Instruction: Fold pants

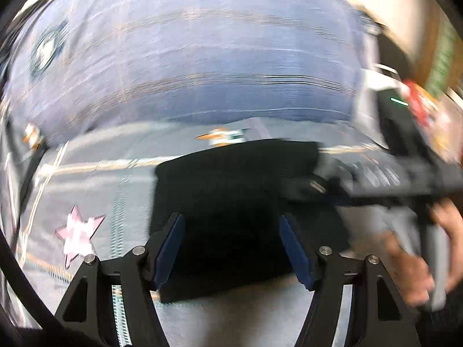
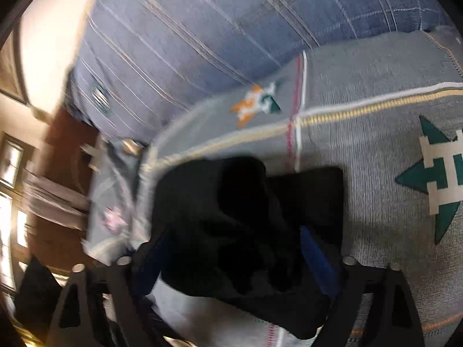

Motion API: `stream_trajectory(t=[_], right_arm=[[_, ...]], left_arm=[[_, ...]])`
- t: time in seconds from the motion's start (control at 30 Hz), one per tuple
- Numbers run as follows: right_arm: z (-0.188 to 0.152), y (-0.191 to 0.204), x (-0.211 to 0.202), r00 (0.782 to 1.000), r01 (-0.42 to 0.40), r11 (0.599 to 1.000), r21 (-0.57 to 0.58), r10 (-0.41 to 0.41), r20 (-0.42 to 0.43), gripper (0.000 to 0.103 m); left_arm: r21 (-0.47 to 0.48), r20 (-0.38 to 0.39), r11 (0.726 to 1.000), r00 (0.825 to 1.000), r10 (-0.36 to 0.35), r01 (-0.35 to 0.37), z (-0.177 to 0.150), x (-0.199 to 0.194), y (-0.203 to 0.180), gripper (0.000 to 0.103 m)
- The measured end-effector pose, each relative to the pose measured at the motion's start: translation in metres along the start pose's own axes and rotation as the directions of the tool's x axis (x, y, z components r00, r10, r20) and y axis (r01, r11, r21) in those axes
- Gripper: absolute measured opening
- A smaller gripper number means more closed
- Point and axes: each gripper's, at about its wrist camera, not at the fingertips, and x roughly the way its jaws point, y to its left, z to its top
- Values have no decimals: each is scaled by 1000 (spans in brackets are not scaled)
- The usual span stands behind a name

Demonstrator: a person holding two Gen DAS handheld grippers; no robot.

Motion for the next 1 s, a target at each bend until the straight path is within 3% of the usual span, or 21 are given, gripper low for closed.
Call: stream_trajectory(t=[0.07, 0.1, 0.13, 0.2, 0.3, 0.4, 0.47, 0.5, 0.57, 0.63, 0.67, 0.7, 0.83, 1.0], right_arm=[[-5, 8, -2, 997, 73, 996, -58, -73, 10, 54], [-7, 10, -1, 995, 96, 993, -69, -96, 11, 26], [-11, 11, -4, 992, 122, 989, -84, -121, 25, 18], [-19, 14, -22, 994, 84, 992, -93, -78, 74, 12], [-39, 10, -52, 990, -1, 996, -92, 14, 141, 11], [-38, -26, -23, 996, 54, 996, 71, -59, 66, 10], [-33, -32, -27, 995, -4, 995, 96, -6, 95, 12], [-33, -31, -34, 992, -3, 996, 89, -8, 126, 14], [-33, -26, -56, 975, -3, 998, 69, -12, 223, 30], [-36, -26, -80, 937, -32, 997, 69, 6, 349, 103], [-38, -26, -87, 918, -29, 996, 81, -6, 396, 103], [-37, -26, -89, 914, -25, 996, 83, -11, 405, 103], [-29, -45, -66, 949, -18, 983, 180, -40, 312, 103], [-20, -58, -55, 964, -77, 968, 241, 10, 267, 103]], left_arm=[[-56, -40, 998, 999, -17, 15, 1, 18, 16, 69], [-73, -59, 997, 998, -16, 12, 1, 25, 19, 68], [-86, -71, 996, 997, -20, 14, 0, 27, 20, 68], [-86, -77, 996, 997, -19, 13, 0, 27, 16, 68], [-47, -102, 999, 995, -3, -2, -6, 31, 5, 69], [22, -115, 999, 993, 34, -31, -6, 34, -11, 69], [24, -132, 1000, 991, 4, -1, -6, 26, -10, 69], [4, -139, 999, 990, -35, 36, -6, 22, -8, 69], [-74, -123, 990, 984, -128, 119, -2, 2, 10, 69], [-122, -109, 982, 982, -156, 142, 2, -10, 26, 76], [-150, -105, 979, 982, -158, 141, 4, -13, 36, 76], [-173, -109, 976, 982, -154, 133, 7, -14, 47, 76], [-249, -150, 956, 970, -194, 153, 12, 6, 79, 76], [-351, -181, 899, 924, -338, 260, -7, 53, 87, 76]])
